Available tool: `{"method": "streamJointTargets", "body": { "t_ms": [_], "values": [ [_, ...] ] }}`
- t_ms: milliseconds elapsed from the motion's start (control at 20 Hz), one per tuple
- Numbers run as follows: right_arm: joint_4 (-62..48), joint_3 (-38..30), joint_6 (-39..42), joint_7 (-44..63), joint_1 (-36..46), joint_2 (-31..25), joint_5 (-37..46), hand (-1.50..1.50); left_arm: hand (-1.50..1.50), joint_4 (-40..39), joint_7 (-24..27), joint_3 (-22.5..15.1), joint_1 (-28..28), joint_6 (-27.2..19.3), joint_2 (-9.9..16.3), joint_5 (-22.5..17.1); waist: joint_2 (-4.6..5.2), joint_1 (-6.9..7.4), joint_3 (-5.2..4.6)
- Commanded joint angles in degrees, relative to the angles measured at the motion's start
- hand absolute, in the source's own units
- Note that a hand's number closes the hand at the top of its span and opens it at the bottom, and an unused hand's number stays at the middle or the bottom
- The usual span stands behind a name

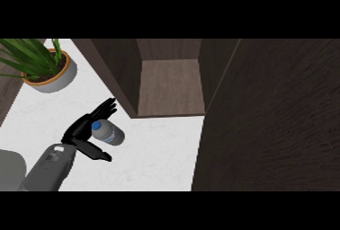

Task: Pick up the bottled water, place it into the cabinet and close the cabinet

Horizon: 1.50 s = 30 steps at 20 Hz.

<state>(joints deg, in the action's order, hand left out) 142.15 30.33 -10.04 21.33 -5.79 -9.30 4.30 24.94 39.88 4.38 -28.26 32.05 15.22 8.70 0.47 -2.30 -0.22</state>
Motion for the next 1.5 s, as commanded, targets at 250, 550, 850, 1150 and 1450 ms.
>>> {"method": "streamJointTargets", "body": {
  "t_ms": [250, 550, 850, 1150, 1450],
  "values": [
    [3.81, 1.97, -1.39, 1.56, -0.5, -1.13, 4.42, -1.5, -1.5, -7.4, 9.79, 1.04, -3.66, 4.19, -1.48, -0.88, 0.05, -0.17, -0.04],
    [4.88, 0.94, -0.93, 1.32, -0.64, -3.51, 2.41, -1.5, 1.5, -8.41, 10.73, -0.29, -3.88, 7.34, -2.89, -0.91, -0.02, -0.18, 0.0],
    [2.36, -0.03, -2.62, 0.93, 1.85, -2.35, 1.94, -1.5, 1.5, -2.14, 19.03, -6.7, -3.14, 0.62, -4.0, 5.17, -0.18, 0.53, 0.0],
    [3.77, 0.73, -3.75, 1.15, -1.11, -3.54, 2.72, -1.5, 1.5, -1.75, 17.56, 2.24, 3.27, -23.85, -7.68, -0.96, -0.84, 1.89, 0.13],
    [2.98, 1.36, -3.83, 0.5, -0.6, -4.24, 3.37, -1.5, 1.5, 3.3, 19.15, 5.64, 3.8, -34.36, -14.63, -4.2, -0.68, 2.06, 0.19]
  ]
}}
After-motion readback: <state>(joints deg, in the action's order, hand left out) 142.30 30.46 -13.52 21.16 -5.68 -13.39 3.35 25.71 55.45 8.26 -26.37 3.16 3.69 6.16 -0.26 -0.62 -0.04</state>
